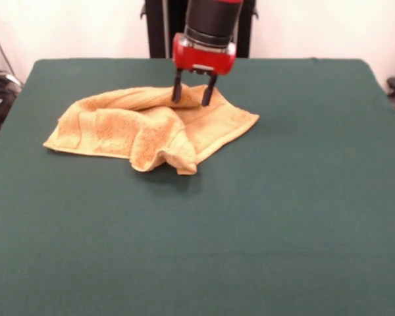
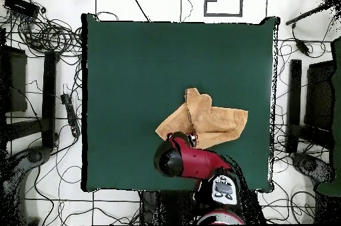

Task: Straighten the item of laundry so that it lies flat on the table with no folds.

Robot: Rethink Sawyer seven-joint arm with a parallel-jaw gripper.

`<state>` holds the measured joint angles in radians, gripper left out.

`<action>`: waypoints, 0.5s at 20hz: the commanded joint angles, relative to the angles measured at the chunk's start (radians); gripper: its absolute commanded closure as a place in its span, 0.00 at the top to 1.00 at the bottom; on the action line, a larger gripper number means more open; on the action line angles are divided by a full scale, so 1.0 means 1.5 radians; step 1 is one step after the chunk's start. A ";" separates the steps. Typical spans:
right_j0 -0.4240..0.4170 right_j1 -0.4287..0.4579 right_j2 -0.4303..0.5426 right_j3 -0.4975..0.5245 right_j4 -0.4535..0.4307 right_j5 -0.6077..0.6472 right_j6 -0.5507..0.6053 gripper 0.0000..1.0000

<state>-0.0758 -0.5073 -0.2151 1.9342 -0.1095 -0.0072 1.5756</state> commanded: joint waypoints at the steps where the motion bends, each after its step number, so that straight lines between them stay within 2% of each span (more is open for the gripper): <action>1: 0.064 0.061 0.079 0.069 0.064 0.027 0.188 1.00; 5: 0.117 0.085 0.050 0.063 0.102 0.007 0.211 1.00; 10: 0.113 0.155 0.058 0.027 0.118 -0.041 0.197 1.00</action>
<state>0.0653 -0.4169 -0.2151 1.9715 -0.0264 -0.0097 1.5756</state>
